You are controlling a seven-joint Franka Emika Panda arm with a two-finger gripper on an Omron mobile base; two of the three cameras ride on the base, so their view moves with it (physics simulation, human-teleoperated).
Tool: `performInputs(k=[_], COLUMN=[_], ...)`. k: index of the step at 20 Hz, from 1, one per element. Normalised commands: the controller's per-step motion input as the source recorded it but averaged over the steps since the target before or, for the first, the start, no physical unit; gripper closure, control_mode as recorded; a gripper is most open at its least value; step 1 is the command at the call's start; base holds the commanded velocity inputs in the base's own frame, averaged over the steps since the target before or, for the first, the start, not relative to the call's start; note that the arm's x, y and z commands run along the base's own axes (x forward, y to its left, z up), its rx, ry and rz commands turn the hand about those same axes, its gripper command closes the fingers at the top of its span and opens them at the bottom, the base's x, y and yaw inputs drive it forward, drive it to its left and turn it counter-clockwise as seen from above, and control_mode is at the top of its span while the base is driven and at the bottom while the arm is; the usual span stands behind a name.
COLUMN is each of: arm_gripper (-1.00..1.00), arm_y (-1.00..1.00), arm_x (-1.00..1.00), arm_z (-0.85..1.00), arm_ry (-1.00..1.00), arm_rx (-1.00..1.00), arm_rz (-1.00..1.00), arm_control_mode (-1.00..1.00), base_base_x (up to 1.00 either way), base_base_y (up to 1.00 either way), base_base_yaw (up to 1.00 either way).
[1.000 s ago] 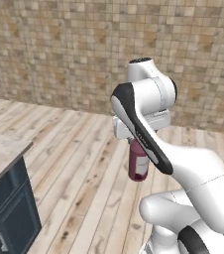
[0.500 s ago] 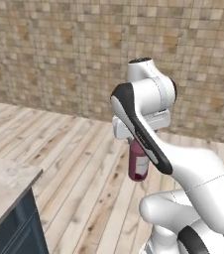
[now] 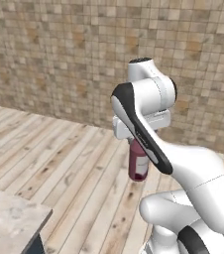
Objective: There is a wine glass and glass cup on the dining counter. Place the wine bottle next to the wine glass and the juice bottle next to the glass cup.
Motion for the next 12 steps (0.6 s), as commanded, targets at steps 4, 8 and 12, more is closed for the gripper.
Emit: performInputs(k=[4,8,12], arm_gripper=[1.00,1.00,1.00], arm_y=[0.00,0.00,0.00], arm_x=[0.00,0.00,0.00], arm_z=[0.00,0.00,0.00], arm_ry=[0.00,0.00,0.00], arm_rx=[0.00,0.00,0.00], arm_rz=[0.00,0.00,0.00], arm_control_mode=[1.00,1.00,1.00], base_base_x=[0.91,0.83,0.66], base_base_y=[0.16,0.06,0.00], base_base_yaw=[0.17,0.31,0.51])
